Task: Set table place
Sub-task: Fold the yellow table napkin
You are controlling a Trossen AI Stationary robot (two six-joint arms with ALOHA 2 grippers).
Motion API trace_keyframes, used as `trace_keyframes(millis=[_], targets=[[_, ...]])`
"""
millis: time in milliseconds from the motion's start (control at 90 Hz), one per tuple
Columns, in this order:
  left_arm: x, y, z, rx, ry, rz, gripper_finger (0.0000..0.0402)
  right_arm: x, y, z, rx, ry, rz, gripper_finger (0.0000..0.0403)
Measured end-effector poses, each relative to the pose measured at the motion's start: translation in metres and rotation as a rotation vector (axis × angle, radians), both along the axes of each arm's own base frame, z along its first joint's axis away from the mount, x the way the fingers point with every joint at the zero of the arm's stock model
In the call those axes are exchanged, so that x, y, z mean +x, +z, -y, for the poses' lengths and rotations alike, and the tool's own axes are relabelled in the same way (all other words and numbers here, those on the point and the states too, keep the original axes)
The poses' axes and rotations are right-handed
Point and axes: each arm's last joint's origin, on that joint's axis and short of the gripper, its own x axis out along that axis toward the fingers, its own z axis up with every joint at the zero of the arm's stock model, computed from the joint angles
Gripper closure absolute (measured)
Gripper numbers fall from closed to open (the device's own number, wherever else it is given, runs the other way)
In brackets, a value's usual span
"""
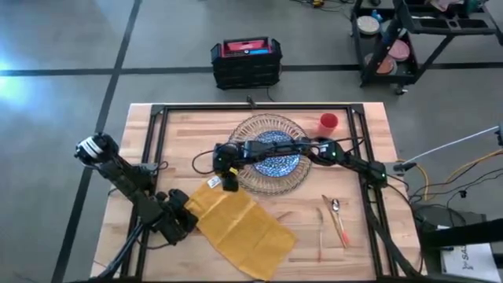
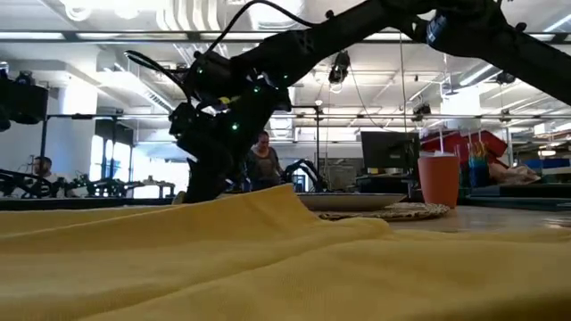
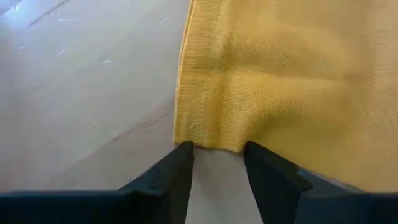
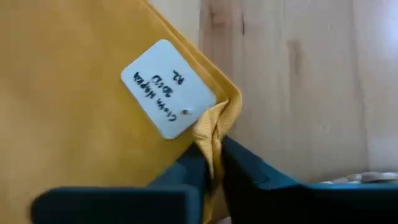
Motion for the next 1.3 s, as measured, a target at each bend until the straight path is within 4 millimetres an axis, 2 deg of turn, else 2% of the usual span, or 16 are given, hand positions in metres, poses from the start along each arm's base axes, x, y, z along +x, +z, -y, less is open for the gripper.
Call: trace_keyframes(millis=[122, 278, 367, 500, 633, 789, 978, 1144, 1300], targets=[[-0.008, 0.01, -0.01, 0.029, 0.016, -0.023, 0.0292, 0.0, 0.001, 0.0, 0.003, -0.004, 0.0, 0.0399], [-0.016, 0.039, -0.019, 0.08, 0.035, -0.036, 0.0303, 0.001, 0.002, 0.0, 0.003, -0.005, 0.0, 0.0401], [-0.017, 0.053, -0.022, 0.065, 0.027, 0.013, 0.0303, 0.001, 0.002, 0.0, 0.003, -0.006, -0.001, 0.0402], [-0.019, 0.058, -0.026, 0.075, 0.016, 0.074, 0.0291, 0.001, 0.002, 0.0, 0.002, -0.006, 0.0, 0.0402], [-0.021, 0.05, -0.03, 0.062, 0.034, 0.066, 0.0262, 0.001, 0.002, 0.0, 0.002, -0.006, 0.0, 0.0402], [-0.023, 0.039, -0.032, -0.006, 0.051, 0.01, 0.0194, 0.001, 0.002, 0.0, 0.015, -0.002, 0.001, 0.0402], [-0.023, 0.011, -0.033, -0.098, 0.021, 0.078, 0.0121, 0.001, 0.002, -0.002, 0.016, -0.004, 0.002, 0.0403], [-0.029, -0.008, -0.042, -0.108, 0.062, 0.105, 0.0116, 0.001, 0.002, -0.005, 0.02, -0.006, 0.004, 0.0403], [-0.031, -0.01, -0.045, -0.084, 0.09, 0.136, 0.0155, 0.002, 0.002, -0.008, 0.023, 0.001, 0.007, 0.0403]])
